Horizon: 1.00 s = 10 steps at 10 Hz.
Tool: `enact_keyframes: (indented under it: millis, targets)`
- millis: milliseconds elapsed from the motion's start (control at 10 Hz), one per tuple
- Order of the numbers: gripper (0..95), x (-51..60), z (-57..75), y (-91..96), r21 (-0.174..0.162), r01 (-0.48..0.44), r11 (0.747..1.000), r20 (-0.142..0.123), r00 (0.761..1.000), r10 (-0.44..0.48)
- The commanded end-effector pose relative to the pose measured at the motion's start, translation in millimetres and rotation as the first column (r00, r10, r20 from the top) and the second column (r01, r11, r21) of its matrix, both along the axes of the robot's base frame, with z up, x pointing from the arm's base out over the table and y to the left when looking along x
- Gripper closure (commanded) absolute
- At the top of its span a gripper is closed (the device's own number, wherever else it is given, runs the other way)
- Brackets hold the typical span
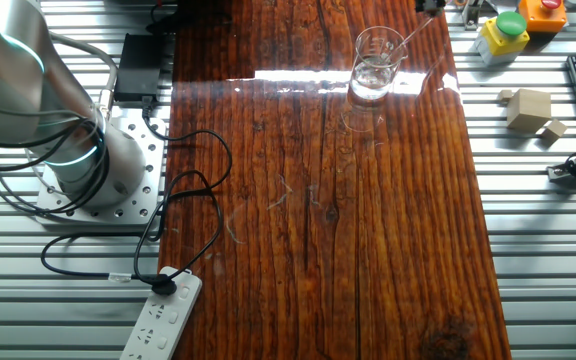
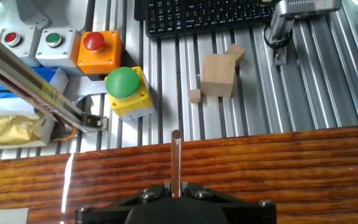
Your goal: Stir the beaker with a glass rod
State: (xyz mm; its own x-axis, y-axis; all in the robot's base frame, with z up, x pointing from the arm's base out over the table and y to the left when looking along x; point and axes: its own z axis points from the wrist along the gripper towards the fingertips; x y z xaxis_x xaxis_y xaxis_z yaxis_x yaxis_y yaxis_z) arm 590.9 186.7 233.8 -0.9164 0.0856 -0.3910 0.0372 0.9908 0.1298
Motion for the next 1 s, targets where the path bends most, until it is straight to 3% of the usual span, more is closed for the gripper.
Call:
enact_keyframes:
  millis: [100, 600, 1000]
  targets:
    - [95.0, -0.6, 1.4, 2.7, 0.002, 0.006, 1.000, -0.002, 1.000, -0.006]
    - [95.0, -5.6, 4.0, 5.5, 0.008, 0.021, 1.000, -0.011, 1.000, -0.020]
    - [95.0, -13.4, 0.0, -3.7, 0.005, 0.001, 1.000, -0.002, 1.000, -0.001]
